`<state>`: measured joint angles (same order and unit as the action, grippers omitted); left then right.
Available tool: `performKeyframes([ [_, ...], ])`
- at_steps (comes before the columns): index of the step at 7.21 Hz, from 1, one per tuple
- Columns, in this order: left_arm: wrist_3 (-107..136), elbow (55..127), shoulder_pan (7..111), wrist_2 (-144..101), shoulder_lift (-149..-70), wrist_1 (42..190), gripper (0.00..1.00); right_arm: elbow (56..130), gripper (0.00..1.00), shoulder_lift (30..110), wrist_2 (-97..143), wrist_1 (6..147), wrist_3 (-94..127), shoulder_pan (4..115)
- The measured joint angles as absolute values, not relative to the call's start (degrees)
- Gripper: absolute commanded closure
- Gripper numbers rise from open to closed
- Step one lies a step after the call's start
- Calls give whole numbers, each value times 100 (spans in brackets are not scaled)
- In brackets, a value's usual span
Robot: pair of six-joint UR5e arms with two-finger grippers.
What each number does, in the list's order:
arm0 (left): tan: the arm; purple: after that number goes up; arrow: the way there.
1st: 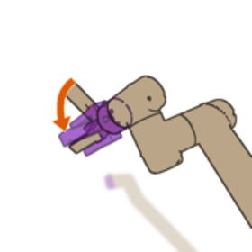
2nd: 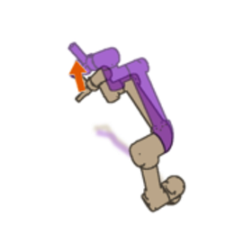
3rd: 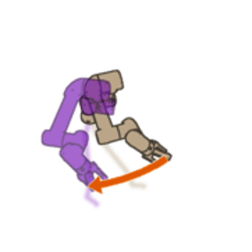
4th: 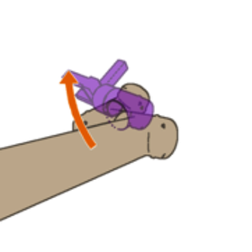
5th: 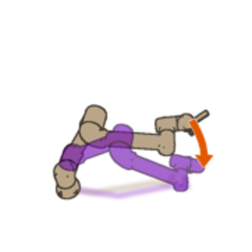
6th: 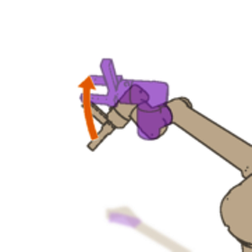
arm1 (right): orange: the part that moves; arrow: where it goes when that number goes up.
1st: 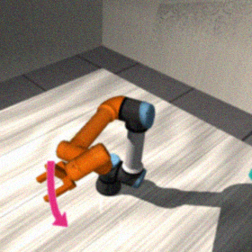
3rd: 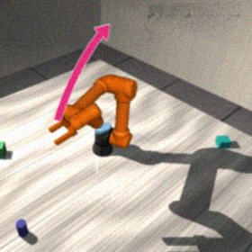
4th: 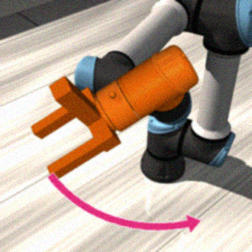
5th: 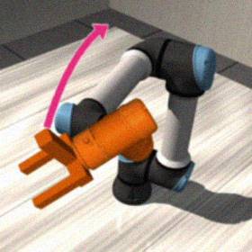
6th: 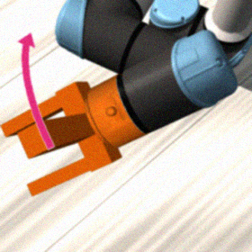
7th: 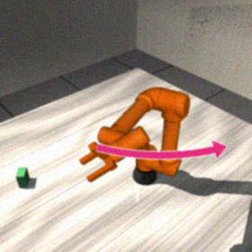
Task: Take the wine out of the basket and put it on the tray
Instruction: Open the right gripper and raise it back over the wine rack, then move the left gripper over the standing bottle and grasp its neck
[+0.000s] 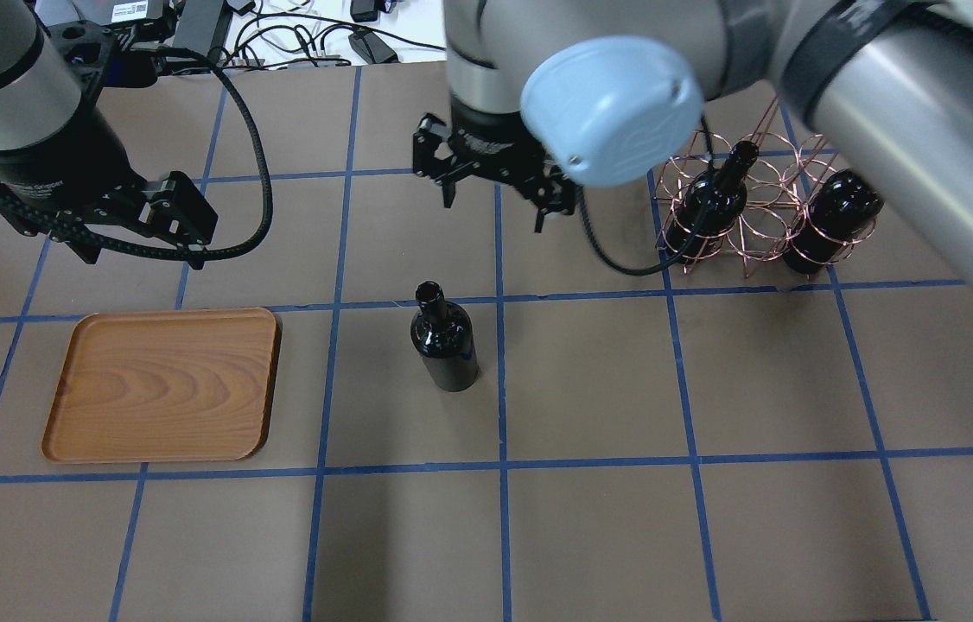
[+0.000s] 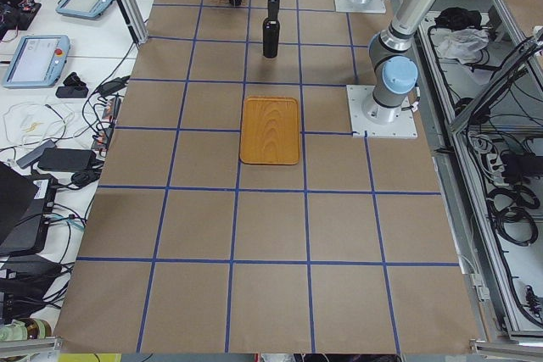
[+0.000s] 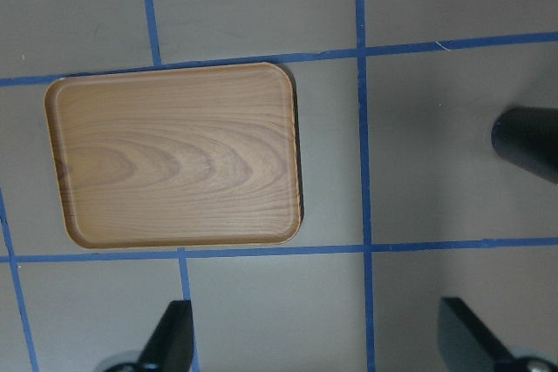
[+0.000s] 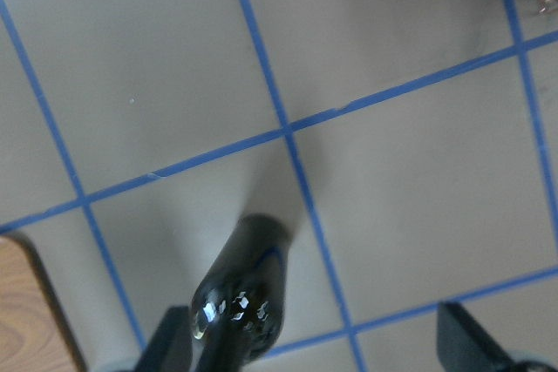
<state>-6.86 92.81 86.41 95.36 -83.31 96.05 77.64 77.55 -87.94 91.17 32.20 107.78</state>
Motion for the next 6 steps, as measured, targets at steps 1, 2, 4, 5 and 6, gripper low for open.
performKeyframes([
  [1, -686, 9279, 8650, 9531, -8348, 9596, 0, 7711, 0, 8050, -9020, 8736, 1882, 10116],
  [2, -686, 9273, 8652, 9534, -8347, 9576, 0, 7709, 0, 8319, -9111, 8466, 875, 9554],
  [4, -677, 9250, 8651, 9516, -8343, 9566, 0, 7880, 0, 8645, -9157, 8256, 211, 9111],
  [5, -657, 9248, 8657, 9452, -8357, 9572, 0, 8118, 0, 8804, -9168, 8281, 149, 9075],
  [6, -640, 9241, 8709, 9342, -8336, 9576, 0, 8308, 0, 8924, -9189, 8372, 114, 9066],
])
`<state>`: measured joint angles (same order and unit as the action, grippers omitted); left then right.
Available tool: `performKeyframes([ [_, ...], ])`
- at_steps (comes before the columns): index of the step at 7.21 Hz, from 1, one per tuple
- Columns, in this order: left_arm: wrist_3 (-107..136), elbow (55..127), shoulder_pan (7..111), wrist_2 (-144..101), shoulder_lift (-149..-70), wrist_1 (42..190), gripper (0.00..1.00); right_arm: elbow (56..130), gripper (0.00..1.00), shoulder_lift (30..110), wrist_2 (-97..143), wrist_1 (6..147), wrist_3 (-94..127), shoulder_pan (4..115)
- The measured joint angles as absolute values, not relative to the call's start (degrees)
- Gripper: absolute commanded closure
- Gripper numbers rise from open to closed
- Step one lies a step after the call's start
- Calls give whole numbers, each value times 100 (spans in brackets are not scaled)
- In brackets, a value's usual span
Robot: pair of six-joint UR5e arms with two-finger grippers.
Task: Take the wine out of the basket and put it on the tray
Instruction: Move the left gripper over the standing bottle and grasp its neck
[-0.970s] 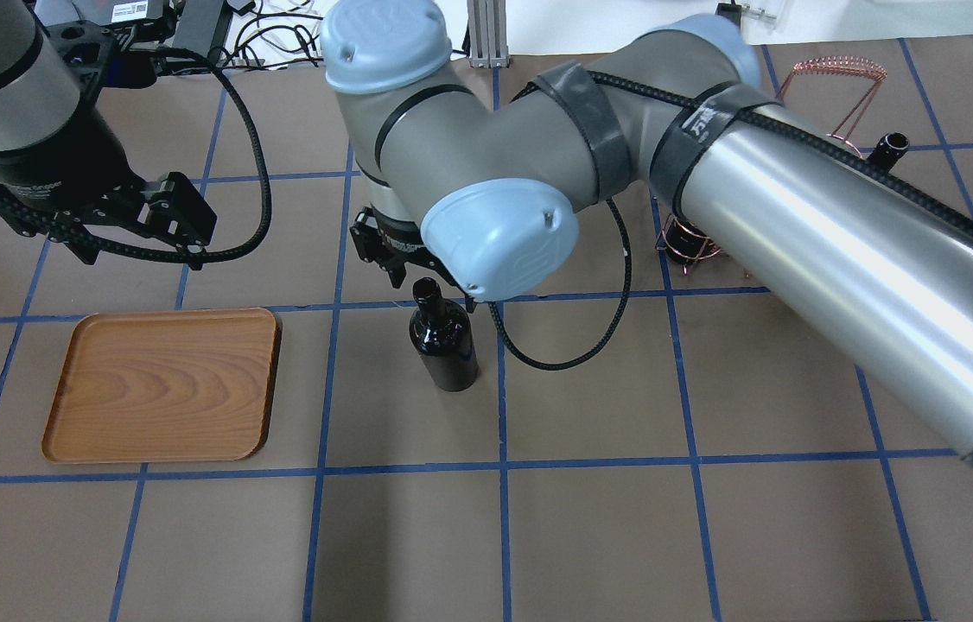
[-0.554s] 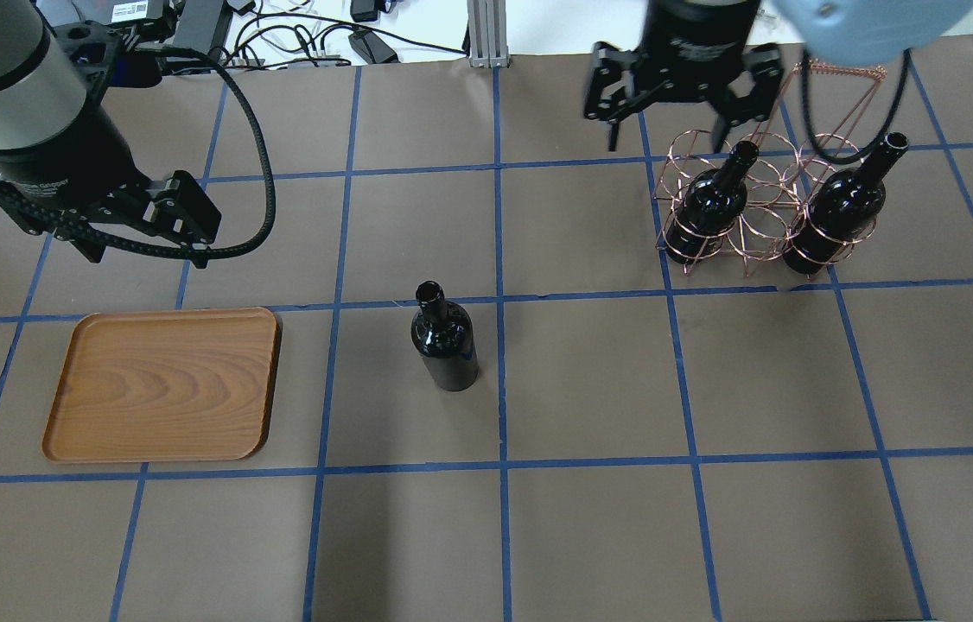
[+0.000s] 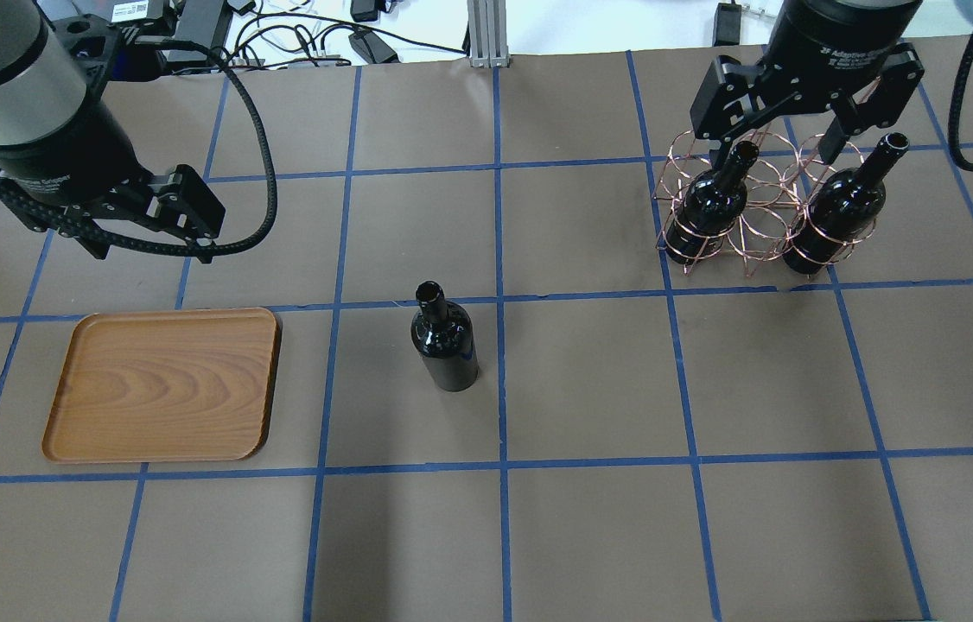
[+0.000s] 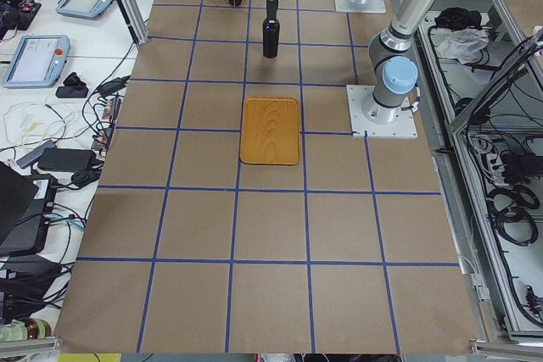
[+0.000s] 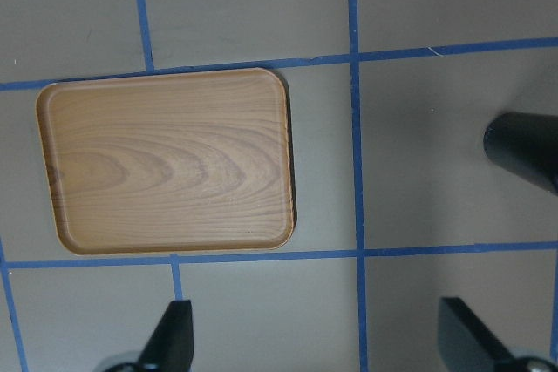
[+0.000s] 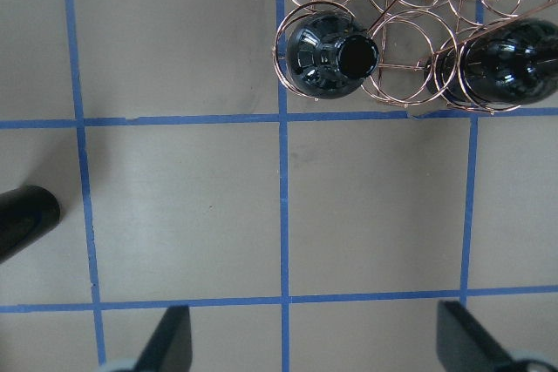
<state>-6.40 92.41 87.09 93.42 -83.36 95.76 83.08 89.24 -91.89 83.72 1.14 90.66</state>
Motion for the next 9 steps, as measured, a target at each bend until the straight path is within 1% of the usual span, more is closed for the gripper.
performKeyframes([
  [2, -489, 9222, 9233, 9151, -8356, 9479, 0, 8453, 0, 9007, -9200, 8582, 88, 9062],
  [5, 98, 9258, 10200, 8969, -8509, 9074, 0, 8472, 0, 8996, -9211, 8709, 29, 9049],
  [7, 109, 9276, 10569, 8823, -8773, 8760, 0, 8472, 0, 8988, -9217, 8764, -263, 9022],
  [9, 106, 9283, 10707, 8729, -9127, 8474, 0, 8479, 0, 8988, -9215, 8769, -319, 9018],
])
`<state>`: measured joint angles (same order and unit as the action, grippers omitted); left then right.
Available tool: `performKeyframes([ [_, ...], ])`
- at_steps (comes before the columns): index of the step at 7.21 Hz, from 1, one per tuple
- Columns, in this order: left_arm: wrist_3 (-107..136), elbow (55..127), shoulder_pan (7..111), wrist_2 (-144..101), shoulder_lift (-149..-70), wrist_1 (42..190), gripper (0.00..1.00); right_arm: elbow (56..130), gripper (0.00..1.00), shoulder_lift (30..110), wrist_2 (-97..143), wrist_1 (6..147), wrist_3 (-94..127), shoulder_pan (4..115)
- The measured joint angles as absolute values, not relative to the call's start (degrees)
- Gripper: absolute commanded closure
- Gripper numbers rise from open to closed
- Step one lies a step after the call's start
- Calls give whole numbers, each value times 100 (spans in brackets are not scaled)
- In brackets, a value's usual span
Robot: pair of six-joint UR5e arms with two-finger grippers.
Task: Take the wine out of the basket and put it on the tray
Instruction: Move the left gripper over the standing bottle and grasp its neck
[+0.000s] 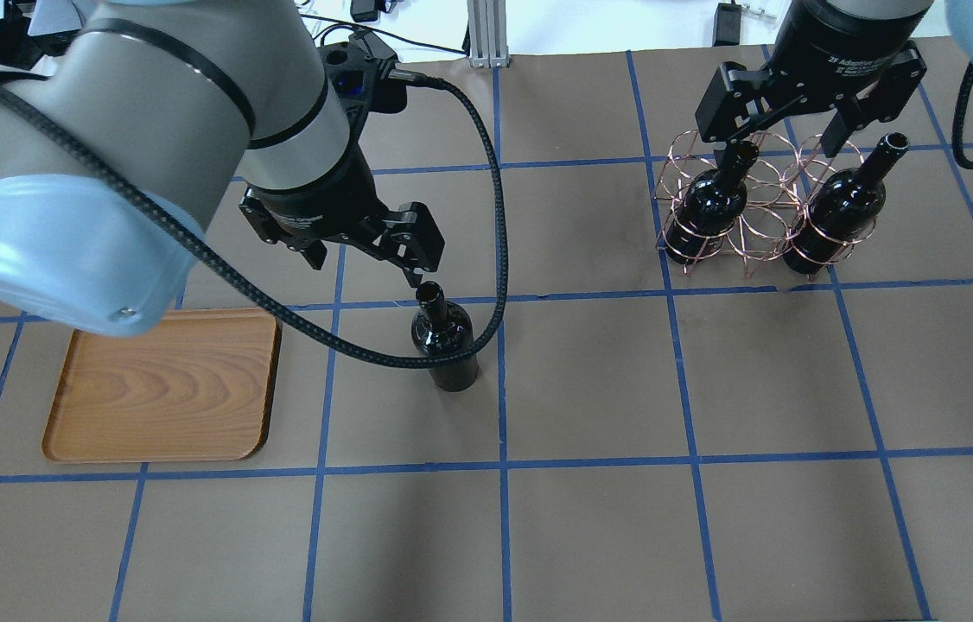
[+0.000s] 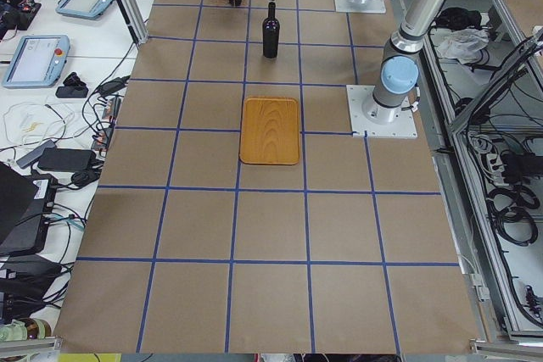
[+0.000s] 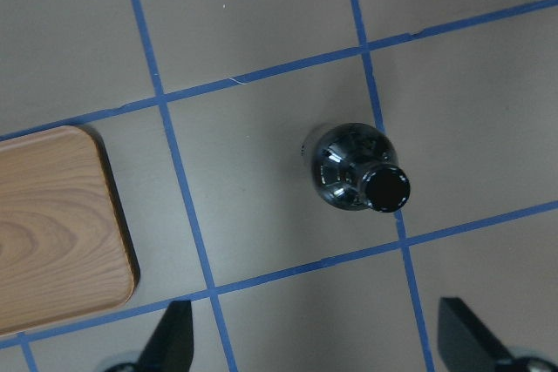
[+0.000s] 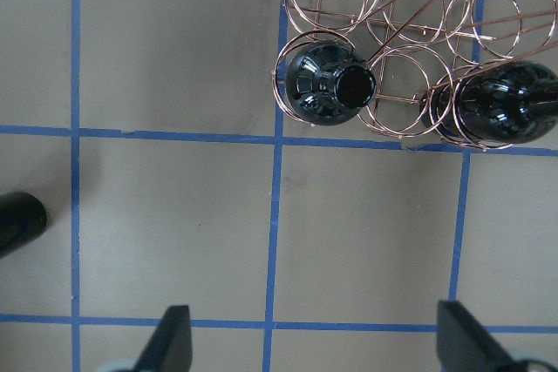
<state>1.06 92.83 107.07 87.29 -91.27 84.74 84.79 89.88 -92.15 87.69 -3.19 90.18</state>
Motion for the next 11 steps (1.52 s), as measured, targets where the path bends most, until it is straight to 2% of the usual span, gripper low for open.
performKeyframes([
  [1, 101, 9312, 10724, 8660, -9302, 8345, 0, 8483, 0, 8985, -9206, 8770, -312, 9018],
  [3, 73, 9503, 10730, 8611, -9622, 7960, 6, 8489, 0, 8988, -9183, 8777, -289, 9018],
  [4, 10, 9607, 10731, 8609, -9725, 7884, 19, 8493, 0, 8989, -9174, 8779, -282, 9018],
  [6, -131, 9712, 10731, 8611, -9822, 7852, 34, 8497, 0, 8991, -9161, 8780, -274, 9018],
  [7, -160, 9726, 10732, 8605, -9846, 7845, 38, 8499, 0, 8991, -9159, 8780, -273, 9018],
  [9, -174, 9729, 10731, 8597, -9879, 7833, 58, 8499, 0, 8995, -9158, 8775, -272, 9018],
  [11, -188, 9728, 10732, 8602, -9886, 7826, 91, 8499, 0, 8997, -9158, 8770, -270, 9018],
])
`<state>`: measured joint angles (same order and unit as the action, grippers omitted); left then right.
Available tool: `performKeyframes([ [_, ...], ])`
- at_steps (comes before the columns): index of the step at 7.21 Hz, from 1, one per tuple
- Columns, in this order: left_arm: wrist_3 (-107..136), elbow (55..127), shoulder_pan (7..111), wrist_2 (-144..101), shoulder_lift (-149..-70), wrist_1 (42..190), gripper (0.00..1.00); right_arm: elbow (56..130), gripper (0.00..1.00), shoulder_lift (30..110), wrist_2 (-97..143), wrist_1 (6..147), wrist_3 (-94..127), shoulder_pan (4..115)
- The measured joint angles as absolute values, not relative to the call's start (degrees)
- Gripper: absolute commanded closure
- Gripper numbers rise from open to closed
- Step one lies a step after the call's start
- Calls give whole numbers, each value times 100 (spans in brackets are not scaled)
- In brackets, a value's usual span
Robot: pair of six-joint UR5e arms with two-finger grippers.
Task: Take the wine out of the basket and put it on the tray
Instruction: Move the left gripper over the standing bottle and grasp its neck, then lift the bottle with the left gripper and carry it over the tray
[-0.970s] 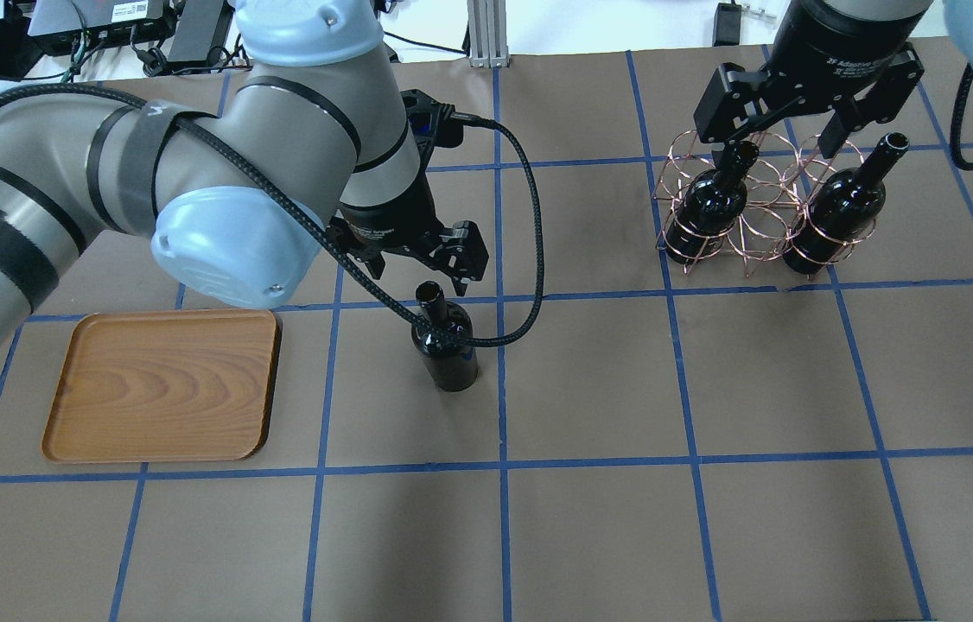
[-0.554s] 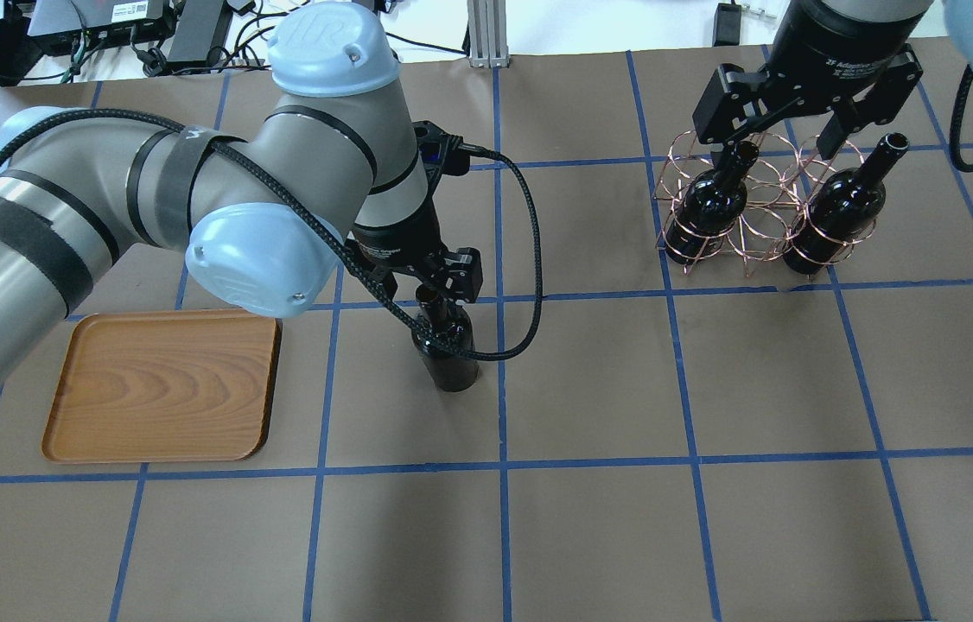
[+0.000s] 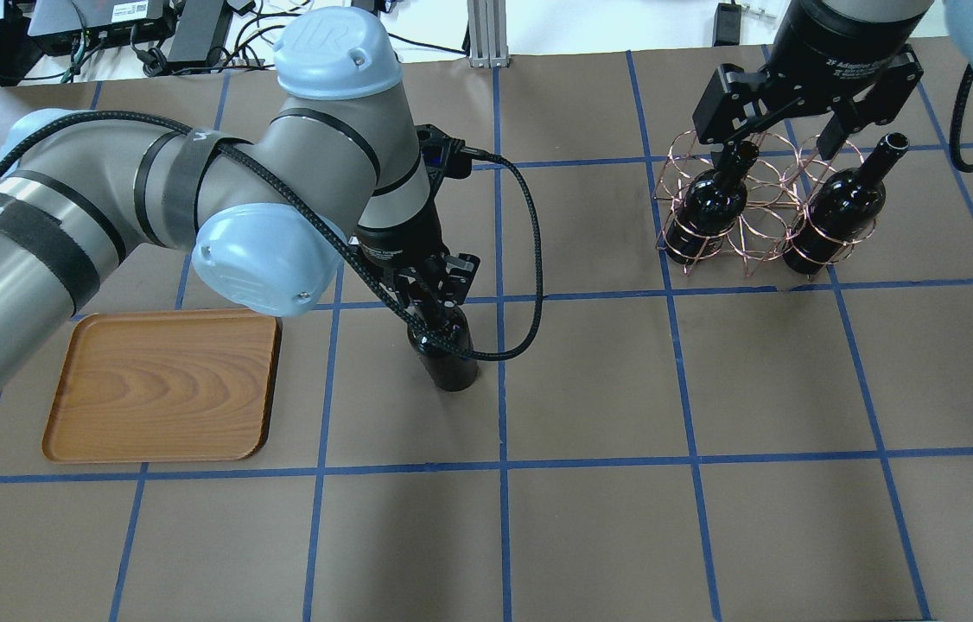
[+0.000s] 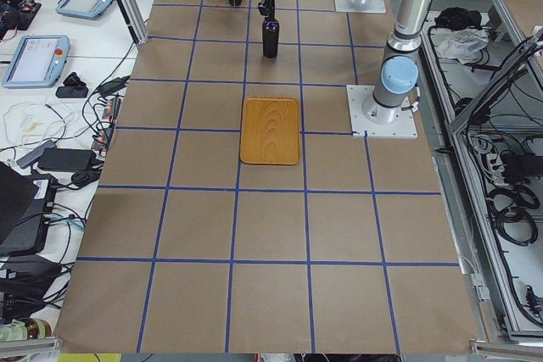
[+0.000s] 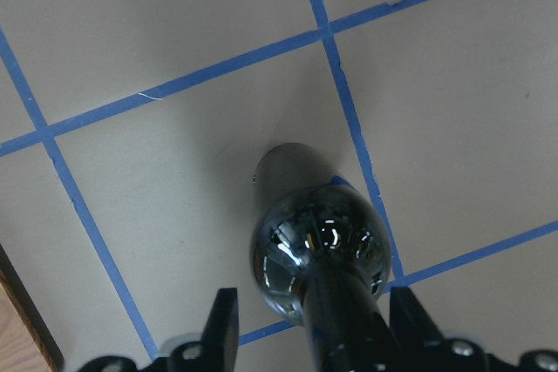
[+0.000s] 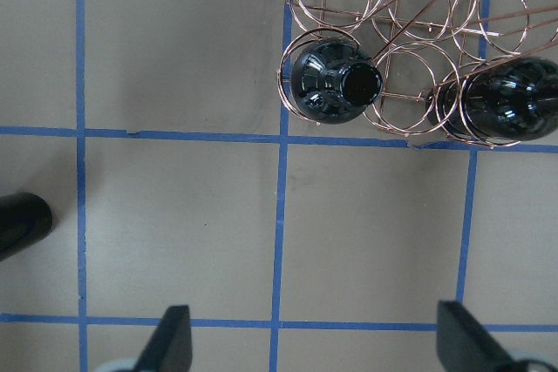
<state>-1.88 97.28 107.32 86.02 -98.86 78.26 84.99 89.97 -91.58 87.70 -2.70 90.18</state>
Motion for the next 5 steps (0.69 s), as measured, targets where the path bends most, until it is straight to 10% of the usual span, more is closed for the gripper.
performKeyframes([
  [5, -341, 9519, 10668, 8739, -9807, 7965, 100, 8563, 0, 9015, -9171, 8773, -202, 9045],
])
